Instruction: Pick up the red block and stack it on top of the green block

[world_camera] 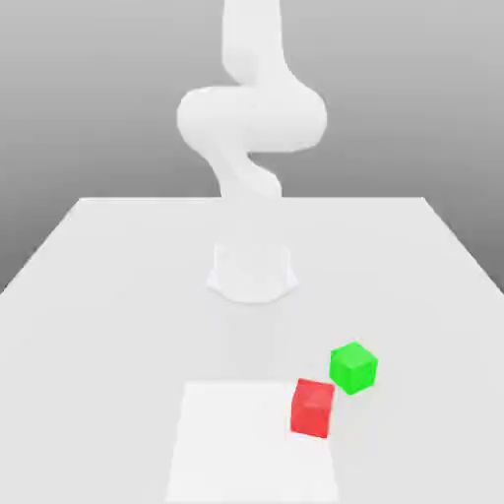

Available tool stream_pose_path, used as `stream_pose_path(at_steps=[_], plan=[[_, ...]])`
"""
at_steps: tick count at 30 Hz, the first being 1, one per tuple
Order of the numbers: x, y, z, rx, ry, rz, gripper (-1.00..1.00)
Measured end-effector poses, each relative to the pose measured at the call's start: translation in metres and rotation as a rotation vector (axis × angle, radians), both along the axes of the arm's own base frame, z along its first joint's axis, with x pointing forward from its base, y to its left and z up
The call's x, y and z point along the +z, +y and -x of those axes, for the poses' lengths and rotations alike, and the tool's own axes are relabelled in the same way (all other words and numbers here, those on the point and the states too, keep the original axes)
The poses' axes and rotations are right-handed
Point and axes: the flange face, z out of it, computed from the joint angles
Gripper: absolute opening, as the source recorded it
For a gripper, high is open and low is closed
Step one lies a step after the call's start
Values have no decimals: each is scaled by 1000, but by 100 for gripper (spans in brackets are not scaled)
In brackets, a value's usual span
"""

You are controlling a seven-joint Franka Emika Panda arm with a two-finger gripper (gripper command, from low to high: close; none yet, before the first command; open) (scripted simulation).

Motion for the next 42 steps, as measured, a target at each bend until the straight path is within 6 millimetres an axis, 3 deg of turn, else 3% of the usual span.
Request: stream_pose_path(at_steps=[4, 9, 13, 18, 22, 25, 26, 33, 39, 42], plan=[[-98, 18, -44, -34, 156, -46, 0], [-218, 40, -64, -85, 337, -78, 0], [-311, 55, -56, -132, 479, -88, 0], [-417, 71, -19, -196, 654, -78, 0], [-472, 72, -2, -225, 711, -71, 0], [-503, 72, -1, -227, 714, -72, 0], [-512, 72, 0, -226, 715, -72, -100], [-514, 72, 0, -226, 714, -72, -100], [-461, 73, 0, -225, 713, -70, -100], [-442, 96, 17, -261, 717, -100, -100]])
